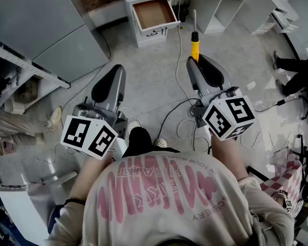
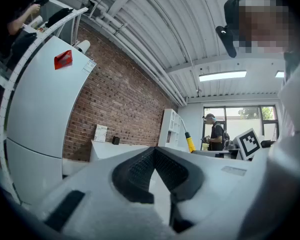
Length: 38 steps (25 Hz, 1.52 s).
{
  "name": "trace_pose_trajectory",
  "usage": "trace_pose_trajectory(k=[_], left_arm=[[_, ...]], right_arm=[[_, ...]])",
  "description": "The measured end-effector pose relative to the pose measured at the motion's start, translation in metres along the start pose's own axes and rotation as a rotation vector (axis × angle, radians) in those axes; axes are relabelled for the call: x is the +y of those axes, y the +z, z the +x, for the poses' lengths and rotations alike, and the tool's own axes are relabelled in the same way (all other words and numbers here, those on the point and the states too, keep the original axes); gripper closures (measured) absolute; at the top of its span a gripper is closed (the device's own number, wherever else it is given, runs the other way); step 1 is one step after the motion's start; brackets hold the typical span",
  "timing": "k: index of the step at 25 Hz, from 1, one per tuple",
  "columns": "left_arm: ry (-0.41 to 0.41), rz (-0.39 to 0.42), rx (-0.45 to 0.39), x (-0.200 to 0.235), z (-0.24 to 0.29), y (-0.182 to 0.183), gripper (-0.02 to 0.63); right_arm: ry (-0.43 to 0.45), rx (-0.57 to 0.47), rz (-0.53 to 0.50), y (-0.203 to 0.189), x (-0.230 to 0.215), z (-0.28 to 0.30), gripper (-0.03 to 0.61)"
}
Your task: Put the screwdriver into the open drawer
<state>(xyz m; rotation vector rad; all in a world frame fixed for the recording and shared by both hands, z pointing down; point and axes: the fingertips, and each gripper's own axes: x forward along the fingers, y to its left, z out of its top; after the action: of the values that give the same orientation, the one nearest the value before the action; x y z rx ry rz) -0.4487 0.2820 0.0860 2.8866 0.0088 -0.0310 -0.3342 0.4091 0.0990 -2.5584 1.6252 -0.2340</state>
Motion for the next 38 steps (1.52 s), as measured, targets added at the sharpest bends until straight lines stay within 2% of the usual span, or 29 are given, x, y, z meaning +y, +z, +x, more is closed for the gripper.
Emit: trace_pose_trajectory(k=[9,18,28,35,38], left_arm=[[0.023,-0.018,0.007,0.000,0.006,-0.009,0.609],[0.027,-0.056,0.025,0.021,0.032,-0.017,0.609],[-0.058,-0.102,0.039,0.076,0.092,-0.013,0.609],[-0.109,-0.094,0.034,0.131,0.136,0.009,0.609],[-0.115,-0.080,0.058,0.158,0.159,0.014,0.609]], right_arm=[[0.009,0.005,-0.001,-0.006,-0.012,0.002,0.483],[0.043,0.028,0.065,-0.011,-0.023,0.031,0.482],[-0.027,0.052,0.072,-0.010,-0.045,0.096,0.482],[-0.051,0.035,0.030,0.006,-0.046,0.162,0.482],[-0.067,0.039,0.006,0.013,-0.050,0.193,0.482]])
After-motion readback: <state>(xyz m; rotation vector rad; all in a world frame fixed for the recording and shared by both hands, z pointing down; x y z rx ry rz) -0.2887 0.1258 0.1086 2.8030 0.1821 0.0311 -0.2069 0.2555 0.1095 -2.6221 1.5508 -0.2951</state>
